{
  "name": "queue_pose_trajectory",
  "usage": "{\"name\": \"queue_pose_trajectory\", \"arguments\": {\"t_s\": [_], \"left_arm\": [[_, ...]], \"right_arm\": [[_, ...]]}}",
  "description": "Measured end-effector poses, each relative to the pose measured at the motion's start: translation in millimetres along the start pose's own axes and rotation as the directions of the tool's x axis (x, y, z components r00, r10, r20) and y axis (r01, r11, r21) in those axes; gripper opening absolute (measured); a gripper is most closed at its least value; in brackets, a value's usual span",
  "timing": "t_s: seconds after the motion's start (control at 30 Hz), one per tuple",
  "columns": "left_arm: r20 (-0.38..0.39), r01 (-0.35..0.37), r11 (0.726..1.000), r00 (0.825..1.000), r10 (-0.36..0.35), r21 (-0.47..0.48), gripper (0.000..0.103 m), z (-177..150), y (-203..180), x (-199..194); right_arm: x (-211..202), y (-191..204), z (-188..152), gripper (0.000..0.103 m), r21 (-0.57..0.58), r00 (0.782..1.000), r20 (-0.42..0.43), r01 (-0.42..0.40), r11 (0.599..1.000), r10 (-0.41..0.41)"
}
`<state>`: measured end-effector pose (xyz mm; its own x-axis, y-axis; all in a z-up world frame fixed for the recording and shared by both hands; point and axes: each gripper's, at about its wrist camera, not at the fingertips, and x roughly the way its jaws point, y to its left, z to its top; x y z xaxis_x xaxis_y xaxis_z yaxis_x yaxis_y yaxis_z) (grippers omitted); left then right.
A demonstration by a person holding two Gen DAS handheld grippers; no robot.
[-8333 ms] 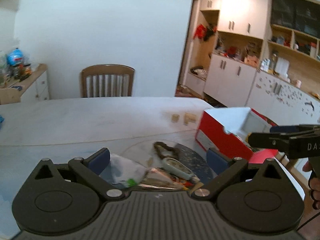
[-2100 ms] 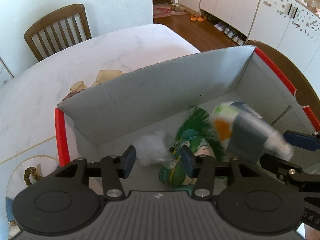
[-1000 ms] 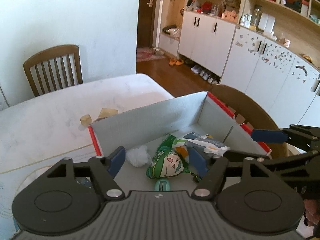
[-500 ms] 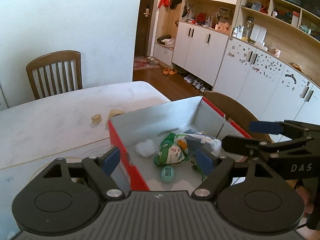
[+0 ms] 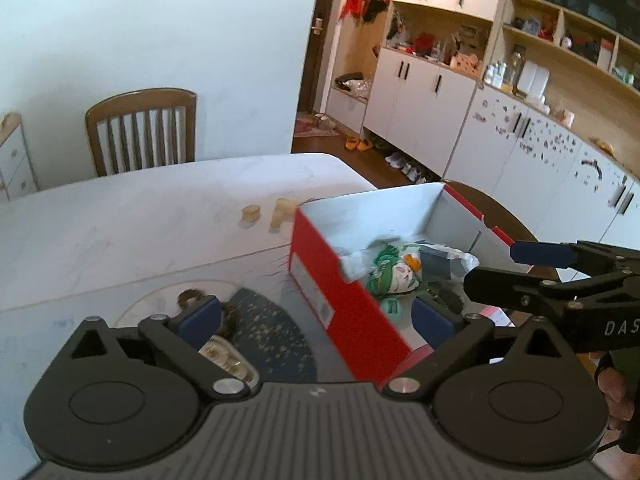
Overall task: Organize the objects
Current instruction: 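Withdraw both tools from the box back to the table items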
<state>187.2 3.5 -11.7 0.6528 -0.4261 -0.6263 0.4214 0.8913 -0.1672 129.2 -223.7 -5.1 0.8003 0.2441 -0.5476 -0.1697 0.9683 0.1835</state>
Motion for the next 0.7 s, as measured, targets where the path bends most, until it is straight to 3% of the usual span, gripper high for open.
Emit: {"name": "queue_pose_trajectory", "arguments": {"t_s": [0.13, 0.37, 0.7], "left_arm": [[0.031, -0.003, 1.000, 1.000, 0.003, -0.024, 0.103, -15, 24, -11], [0.054, -0.036, 0.999, 0.998, 0.035, 0.017, 0.103, -41, 57, -28], [-0.003, -0.060, 0.998, 0.998, 0.060, 0.016, 0.103, -80, 99, -33]], "right_arm": [[5, 19, -3, 0.096, -0.008, 1.000, -0.015, -0.009, 1.000, 0.009], [18, 52, -13, 0.096, -0.024, 0.999, -0.047, -0.021, 0.999, 0.020], [45, 92, -35, 0.096, -0.080, 0.989, -0.143, -0.047, 0.996, 0.035]]}}
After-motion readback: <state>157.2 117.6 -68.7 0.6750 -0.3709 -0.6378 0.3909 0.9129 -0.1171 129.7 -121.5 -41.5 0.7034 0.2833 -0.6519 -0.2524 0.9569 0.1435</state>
